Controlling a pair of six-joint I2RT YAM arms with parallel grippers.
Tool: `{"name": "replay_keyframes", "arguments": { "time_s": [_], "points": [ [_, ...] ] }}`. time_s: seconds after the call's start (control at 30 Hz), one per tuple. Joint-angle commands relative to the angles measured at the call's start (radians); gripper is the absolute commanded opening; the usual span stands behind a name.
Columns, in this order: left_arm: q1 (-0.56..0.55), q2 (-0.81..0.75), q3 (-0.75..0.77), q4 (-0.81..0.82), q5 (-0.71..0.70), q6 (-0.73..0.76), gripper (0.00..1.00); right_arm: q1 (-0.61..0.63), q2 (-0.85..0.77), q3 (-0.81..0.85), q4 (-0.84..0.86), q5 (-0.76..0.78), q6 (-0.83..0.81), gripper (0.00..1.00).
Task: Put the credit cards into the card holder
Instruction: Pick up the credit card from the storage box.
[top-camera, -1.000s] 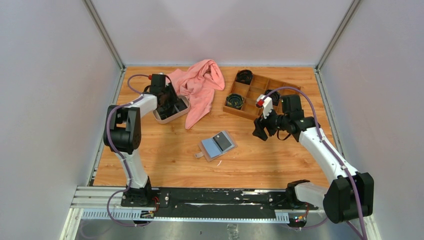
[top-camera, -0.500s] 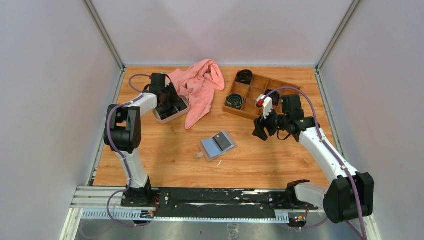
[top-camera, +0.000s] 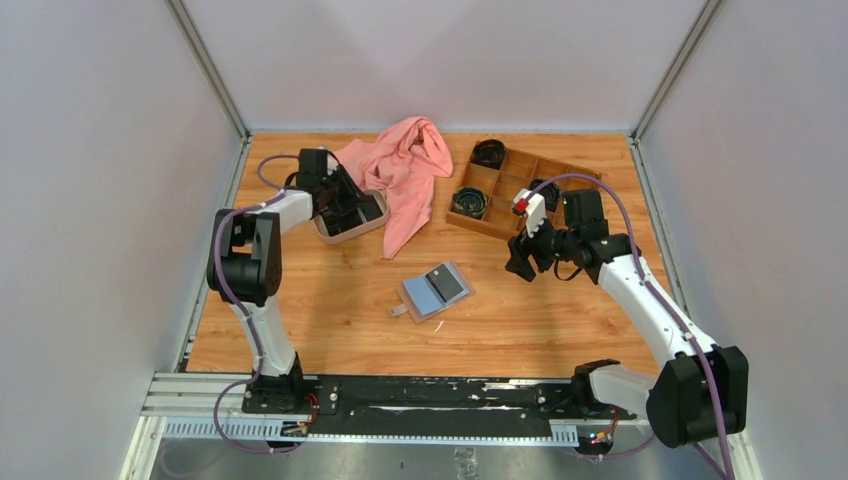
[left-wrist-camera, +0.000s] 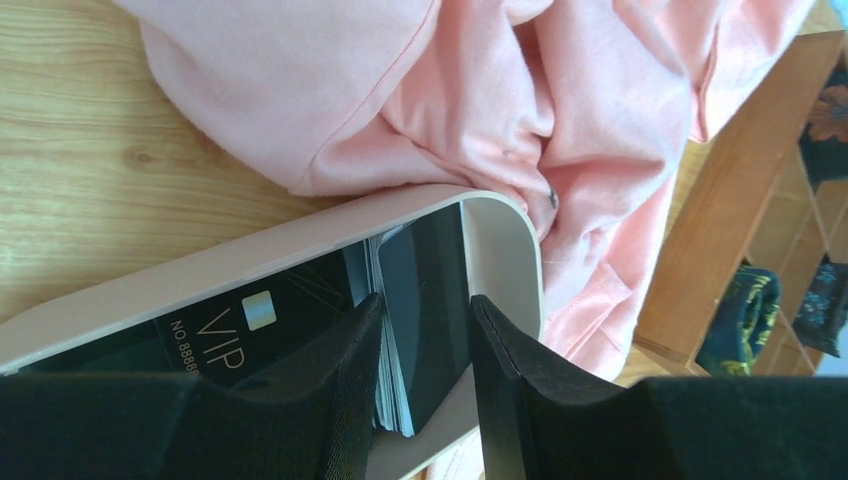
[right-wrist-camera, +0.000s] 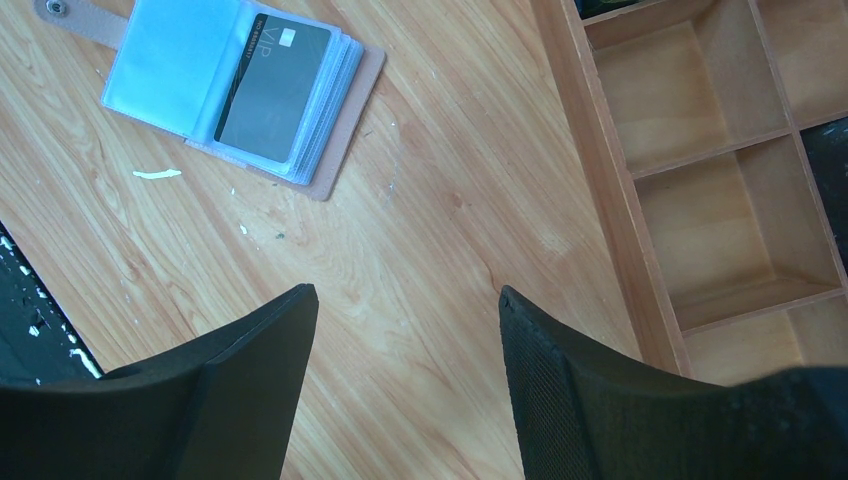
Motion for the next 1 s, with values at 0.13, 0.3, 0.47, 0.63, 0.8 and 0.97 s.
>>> {"name": "replay_keyframes", "arguments": {
  "time_s": [0.13,0.3,0.47,0.63,0.8,0.97],
  "points": [
    [-0.005,-0.046,-0.028,0.11,0.101,-0.069,0.36,0.018,-0.018,-0.011,-0.009,0.016,-0.01,0.71],
    [-0.005,-0.028,-0.027,0.131,0.133,-0.085,0.34,0.017,-0.018,-0.009,-0.009,0.016,-0.009,0.71],
    [-0.005,0.019,-0.011,0.135,0.186,-0.077,0.35,0.018,-0.02,-0.009,-0.01,0.018,-0.012,0.71],
    [-0.005,0.057,-0.003,0.146,0.225,-0.08,0.37,0.017,-0.02,-0.011,-0.011,0.021,-0.012,0.71],
    [-0.005,0.063,-0.009,0.146,0.207,-0.073,0.38,0.018,-0.02,-0.011,-0.011,0.021,-0.013,0.71],
    [-0.004,0.069,-0.02,0.146,0.176,-0.07,0.39,0.019,-0.021,-0.011,-0.011,0.021,-0.013,0.71]
  ]
}}
